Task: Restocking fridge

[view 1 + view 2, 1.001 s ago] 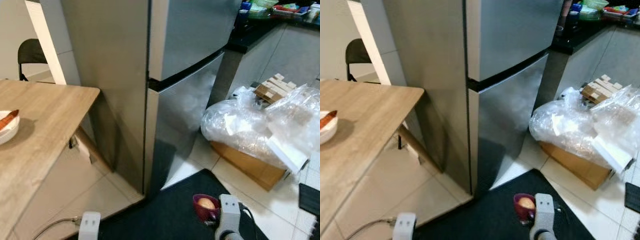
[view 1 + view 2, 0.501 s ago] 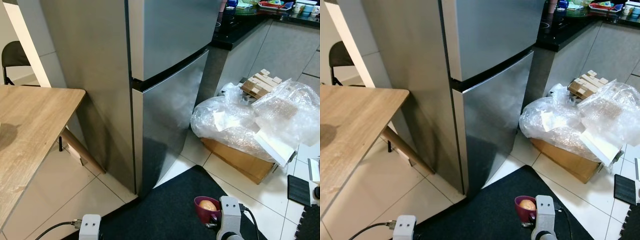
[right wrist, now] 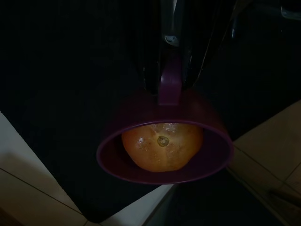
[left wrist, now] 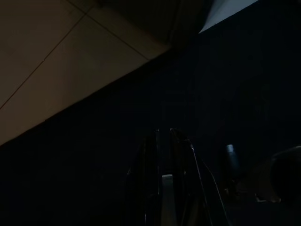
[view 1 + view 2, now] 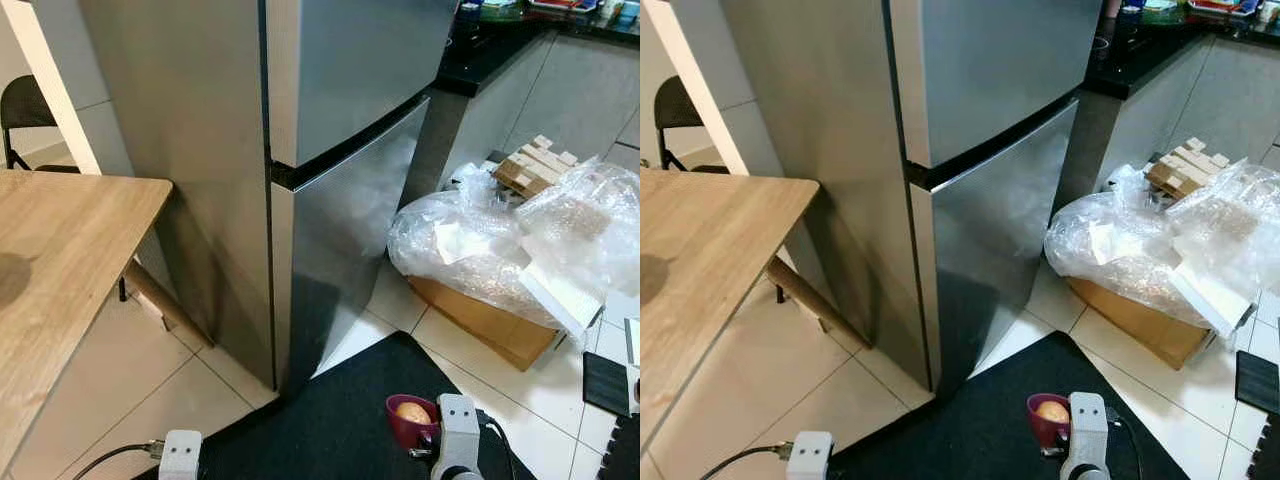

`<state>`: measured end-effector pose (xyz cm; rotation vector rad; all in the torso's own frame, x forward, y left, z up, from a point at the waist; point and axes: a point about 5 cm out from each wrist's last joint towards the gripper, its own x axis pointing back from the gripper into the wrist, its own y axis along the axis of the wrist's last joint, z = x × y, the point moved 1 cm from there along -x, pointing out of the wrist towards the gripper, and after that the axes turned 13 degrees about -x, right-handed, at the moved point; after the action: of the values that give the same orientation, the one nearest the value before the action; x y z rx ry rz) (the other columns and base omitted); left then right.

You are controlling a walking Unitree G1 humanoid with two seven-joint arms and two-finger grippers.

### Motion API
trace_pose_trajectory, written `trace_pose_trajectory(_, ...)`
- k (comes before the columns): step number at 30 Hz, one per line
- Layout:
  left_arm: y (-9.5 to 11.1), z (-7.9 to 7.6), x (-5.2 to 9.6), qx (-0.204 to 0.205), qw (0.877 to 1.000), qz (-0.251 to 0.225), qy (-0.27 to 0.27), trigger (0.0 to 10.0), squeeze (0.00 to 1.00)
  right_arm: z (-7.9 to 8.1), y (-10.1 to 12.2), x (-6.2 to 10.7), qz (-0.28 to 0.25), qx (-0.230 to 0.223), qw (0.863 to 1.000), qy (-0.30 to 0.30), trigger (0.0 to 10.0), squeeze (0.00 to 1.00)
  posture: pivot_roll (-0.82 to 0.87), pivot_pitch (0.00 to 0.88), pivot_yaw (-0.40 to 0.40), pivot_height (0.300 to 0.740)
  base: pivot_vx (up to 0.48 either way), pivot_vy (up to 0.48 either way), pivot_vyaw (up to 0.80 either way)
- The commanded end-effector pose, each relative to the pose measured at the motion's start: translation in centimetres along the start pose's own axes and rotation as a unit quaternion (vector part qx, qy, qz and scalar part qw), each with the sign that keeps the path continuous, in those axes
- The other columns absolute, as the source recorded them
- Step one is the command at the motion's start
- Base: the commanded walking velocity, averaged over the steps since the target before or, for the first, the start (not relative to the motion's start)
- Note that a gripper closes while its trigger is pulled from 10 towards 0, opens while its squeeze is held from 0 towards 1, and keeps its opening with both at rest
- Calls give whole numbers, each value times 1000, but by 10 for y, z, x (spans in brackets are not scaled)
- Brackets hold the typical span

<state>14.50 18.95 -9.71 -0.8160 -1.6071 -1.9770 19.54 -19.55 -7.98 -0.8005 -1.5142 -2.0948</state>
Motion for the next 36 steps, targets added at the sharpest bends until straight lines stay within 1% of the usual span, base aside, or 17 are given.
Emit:
trace_pose_trajectory(1,-2,-3,1,2,1000,1,-4,10000,0,0,4,-1,-11,2,1000,0,10000,0,-99,4,-23,740,292,0,0)
trace_pose_trajectory(10,-3,-3,2,-2,1000,1,-6,10000,0,2,3,-1,-10,1,1000,1,10000,0,-96,6,-24,740,285,0,0)
trace_pose_trajectory(14,-2,-2,2,3,1000,-2,-3,10000,0,2,3,-1,-10,1,1000,0,10000,0,-96,7,-24,740,0,0,0)
trace_pose_trajectory(22,2,-4,0,-14,999,-10,-28,10000,0,1,4,-1,-12,-3,1000,-3,10000,0,-102,8,-21,740,0,0,0)
trace_pose_trajectory(25,4,-4,-1,-11,999,-13,-30,10000,0,0,4,-1,-12,-4,1000,-4,10000,0,-103,9,-18,740,0,0,0)
trace_pose_trajectory(29,6,-3,-2,-9,999,-16,-33,10000,0,0,2,0,-12,-6,1000,-7,10000,0,-108,13,-13,740,0,-379,0)
trace_pose_trajectory(32,6,-1,-2,-10,1000,-16,-25,10000,0,-1,1,1,-13,-9,1000,-9,10000,0,-113,14,-9,740,0,-190,0)
trace_pose_trajectory(33,5,0,-2,-1,1000,-12,-18,10000,0,-1,1,0,-13,-9,1000,-10,10000,0,-117,18,-4,740,0,0,0)
trace_pose_trajectory(35,7,4,-2,-18,1000,-16,5,10000,0,-1,2,0,-14,-12,1000,-13,10000,0,-120,23,0,740,0,0,0)
trace_pose_trajectory(36,8,5,-2,-14,1000,-19,16,10000,0,-2,2,1,-16,-13,1000,-14,10000,0,-121,25,0,740,0,0,0)
